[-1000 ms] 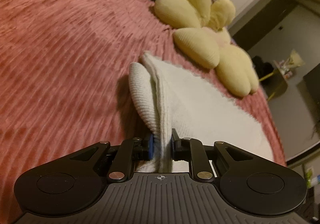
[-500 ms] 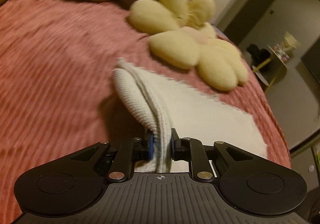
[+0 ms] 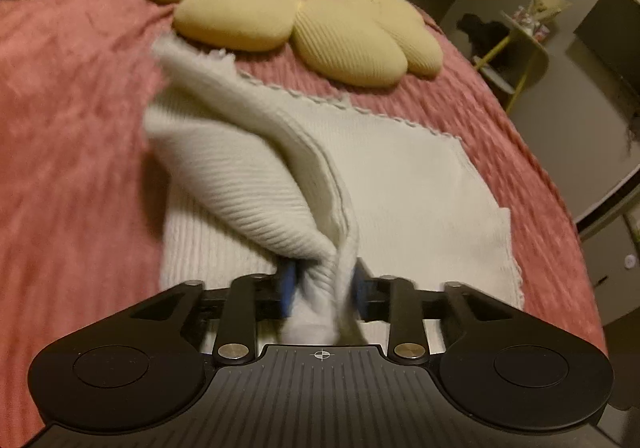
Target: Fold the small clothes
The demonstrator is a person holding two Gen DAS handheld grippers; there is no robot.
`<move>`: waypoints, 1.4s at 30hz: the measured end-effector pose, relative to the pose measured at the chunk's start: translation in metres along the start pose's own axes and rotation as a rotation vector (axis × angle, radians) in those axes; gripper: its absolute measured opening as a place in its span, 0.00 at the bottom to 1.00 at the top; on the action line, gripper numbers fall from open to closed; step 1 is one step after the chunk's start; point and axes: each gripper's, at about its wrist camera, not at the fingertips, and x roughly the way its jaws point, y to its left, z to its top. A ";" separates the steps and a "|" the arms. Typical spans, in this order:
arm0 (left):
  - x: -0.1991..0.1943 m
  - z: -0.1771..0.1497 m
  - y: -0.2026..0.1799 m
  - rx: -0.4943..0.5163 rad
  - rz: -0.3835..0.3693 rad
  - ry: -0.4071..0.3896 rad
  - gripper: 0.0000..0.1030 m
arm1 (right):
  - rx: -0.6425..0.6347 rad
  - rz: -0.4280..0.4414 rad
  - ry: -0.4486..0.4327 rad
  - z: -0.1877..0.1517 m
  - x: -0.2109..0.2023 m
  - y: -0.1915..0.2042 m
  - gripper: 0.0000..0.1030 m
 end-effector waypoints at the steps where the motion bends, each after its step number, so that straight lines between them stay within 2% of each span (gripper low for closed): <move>1: -0.001 -0.003 0.002 -0.009 -0.032 -0.001 0.47 | 0.004 -0.001 0.005 -0.001 0.001 -0.002 0.52; 8: -0.043 -0.020 0.013 -0.035 -0.063 -0.060 0.46 | 0.025 -0.001 0.017 -0.004 0.003 -0.010 0.52; 11: -0.058 -0.020 0.016 -0.005 -0.018 -0.104 0.46 | 0.018 -0.008 0.021 -0.006 0.003 -0.008 0.52; 13: -0.062 -0.017 0.024 -0.033 0.010 -0.129 0.46 | 0.010 -0.010 0.023 -0.006 0.004 -0.007 0.53; 18: -0.060 -0.010 0.044 -0.130 0.055 -0.170 0.46 | 0.009 -0.009 0.031 -0.006 0.008 -0.006 0.55; 21: -0.046 -0.006 0.045 -0.132 0.132 -0.155 0.46 | 0.006 -0.005 0.030 -0.006 0.009 -0.007 0.56; 24: -0.032 0.002 0.044 -0.147 0.134 -0.146 0.46 | 0.010 -0.004 0.030 -0.006 0.011 -0.008 0.56; 26: -0.023 0.011 0.036 -0.121 0.173 -0.146 0.46 | 0.003 -0.005 0.030 -0.007 0.011 -0.008 0.56; 28: -0.009 0.021 0.023 -0.048 0.226 -0.135 0.48 | -0.003 -0.005 0.030 -0.007 0.011 -0.007 0.56; 30: 0.009 0.028 0.009 0.040 0.272 -0.088 0.53 | -0.005 -0.004 0.031 -0.007 0.011 -0.008 0.56; 33: 0.014 0.030 -0.008 0.197 0.309 -0.078 0.56 | -0.006 -0.004 0.034 -0.007 0.011 -0.008 0.57; 34: 0.013 0.029 -0.010 0.228 0.309 -0.079 0.60 | -0.008 -0.004 0.034 -0.007 0.011 -0.007 0.57; 35: 0.010 0.028 -0.010 0.242 0.291 -0.082 0.69 | -0.011 -0.002 0.034 -0.007 0.011 -0.007 0.58; 36: 0.006 0.026 -0.009 0.237 0.263 -0.087 0.73 | -0.012 0.000 0.035 -0.007 0.010 -0.007 0.58; 37: 0.001 0.023 -0.006 0.219 0.235 -0.100 0.74 | -0.013 0.002 0.035 -0.006 0.010 -0.007 0.59; 42: -0.034 0.001 0.008 0.136 0.200 -0.166 0.78 | -0.017 0.022 0.021 0.000 0.006 -0.006 0.61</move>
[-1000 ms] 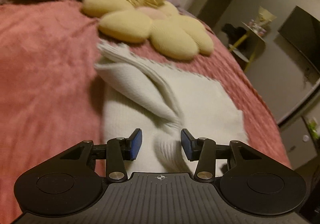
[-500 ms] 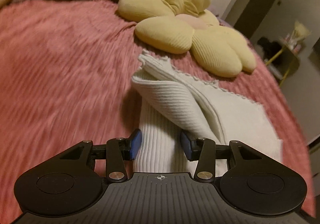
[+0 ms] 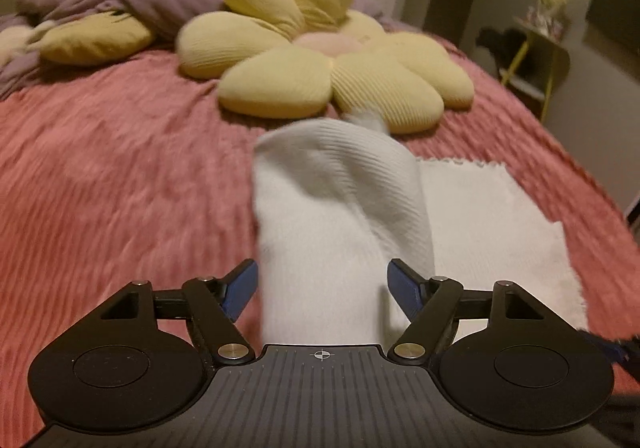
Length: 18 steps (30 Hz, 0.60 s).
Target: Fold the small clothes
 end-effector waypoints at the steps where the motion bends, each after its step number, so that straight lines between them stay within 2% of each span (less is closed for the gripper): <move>1: -0.007 -0.005 0.003 -0.019 -0.007 -0.013 0.80 | -0.002 0.008 -0.011 0.003 -0.002 0.000 0.61; 5: -0.027 -0.030 0.010 -0.039 -0.023 -0.001 0.80 | 0.022 0.058 -0.030 0.020 0.000 -0.001 0.61; 7: -0.029 -0.043 0.009 -0.029 -0.004 0.023 0.80 | 0.062 0.110 -0.023 0.031 0.006 -0.001 0.61; 9: -0.026 -0.051 0.010 -0.027 0.009 0.044 0.80 | 0.110 0.180 0.010 0.042 0.019 -0.001 0.61; 12: -0.023 -0.058 0.015 -0.082 -0.011 0.062 0.80 | 0.171 0.279 0.092 0.051 0.044 0.003 0.61; 18: -0.017 -0.062 0.019 -0.139 -0.030 0.081 0.80 | 0.284 0.404 0.174 0.065 0.085 0.013 0.61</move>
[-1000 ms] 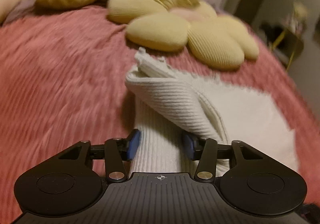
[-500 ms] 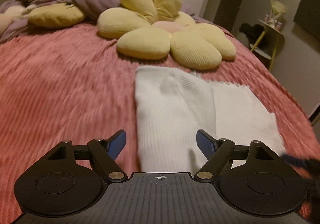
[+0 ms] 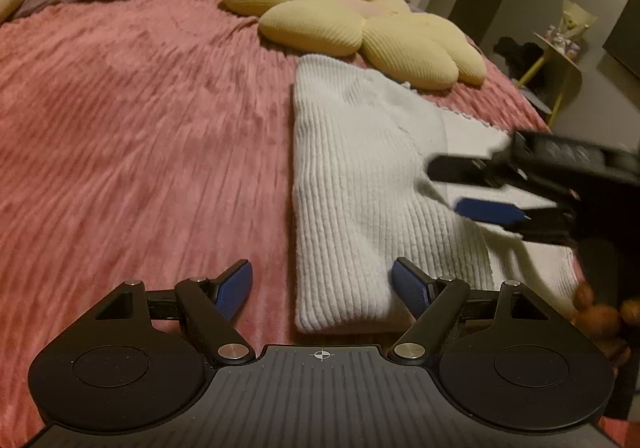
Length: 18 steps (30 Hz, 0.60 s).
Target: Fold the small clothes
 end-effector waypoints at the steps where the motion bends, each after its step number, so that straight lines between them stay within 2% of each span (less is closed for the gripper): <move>1: 0.000 -0.001 0.000 0.000 0.001 -0.001 0.80 | 0.020 0.016 0.012 0.003 0.006 0.000 0.61; 2: 0.001 -0.001 0.000 0.000 0.002 -0.001 0.80 | 0.032 0.016 0.026 0.006 0.014 0.001 0.59; 3: 0.001 -0.002 -0.001 -0.002 0.004 -0.002 0.80 | 0.035 0.012 0.040 0.007 0.021 0.001 0.50; 5: 0.000 -0.002 0.000 -0.010 0.005 -0.006 0.80 | 0.031 0.000 0.055 0.007 0.030 0.004 0.38; 9: 0.000 -0.003 0.001 -0.031 0.009 -0.002 0.80 | -0.021 0.012 0.039 0.005 0.029 0.013 0.22; 14: -0.016 -0.002 0.001 -0.068 0.017 -0.045 0.80 | -0.138 -0.050 0.005 0.004 0.023 0.027 0.17; 18: -0.024 0.002 -0.002 -0.061 0.017 -0.061 0.80 | -0.288 -0.154 -0.090 0.000 0.004 0.041 0.16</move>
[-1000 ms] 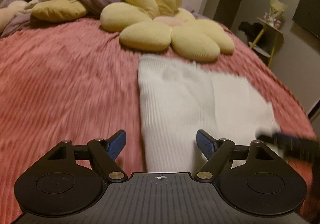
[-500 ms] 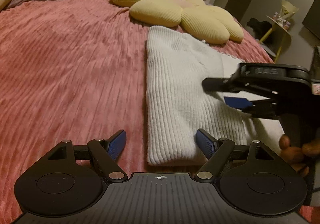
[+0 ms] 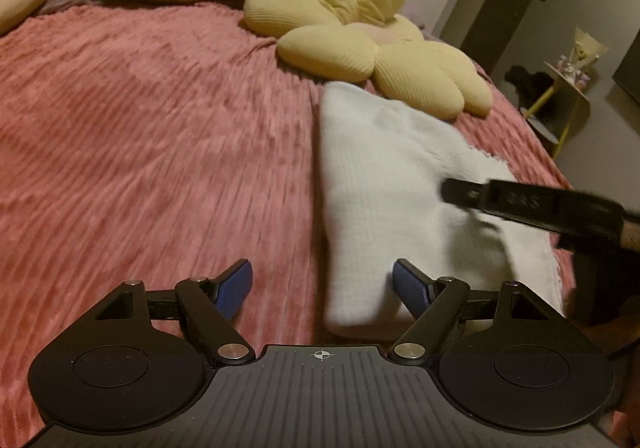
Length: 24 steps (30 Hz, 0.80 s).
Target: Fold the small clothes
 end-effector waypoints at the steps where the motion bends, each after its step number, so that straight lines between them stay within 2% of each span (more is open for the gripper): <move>1: 0.001 0.001 -0.002 0.005 -0.001 0.004 0.80 | -0.023 -0.023 -0.022 0.000 -0.006 -0.001 0.16; 6: 0.013 -0.002 -0.019 0.030 -0.025 0.036 0.80 | -0.047 -0.172 -0.093 -0.004 -0.035 -0.022 0.16; 8: 0.022 -0.005 -0.027 0.041 -0.047 0.061 0.80 | -0.027 -0.227 -0.086 -0.009 -0.039 -0.033 0.16; 10: 0.034 -0.008 -0.031 0.050 -0.036 0.105 0.80 | -0.001 -0.238 -0.043 -0.015 -0.035 -0.046 0.17; 12: 0.041 -0.009 -0.034 0.061 -0.016 0.114 0.80 | 0.032 -0.223 -0.003 -0.021 -0.026 -0.059 0.20; 16: 0.041 -0.008 -0.033 0.061 -0.019 0.115 0.80 | 0.154 -0.121 -0.006 -0.023 -0.032 -0.077 0.31; 19: 0.041 -0.009 -0.033 0.062 -0.017 0.115 0.80 | 0.223 -0.049 -0.002 -0.028 -0.034 -0.087 0.34; 24: 0.040 -0.010 -0.036 0.076 -0.012 0.116 0.81 | 0.328 0.040 -0.010 -0.026 -0.033 -0.097 0.49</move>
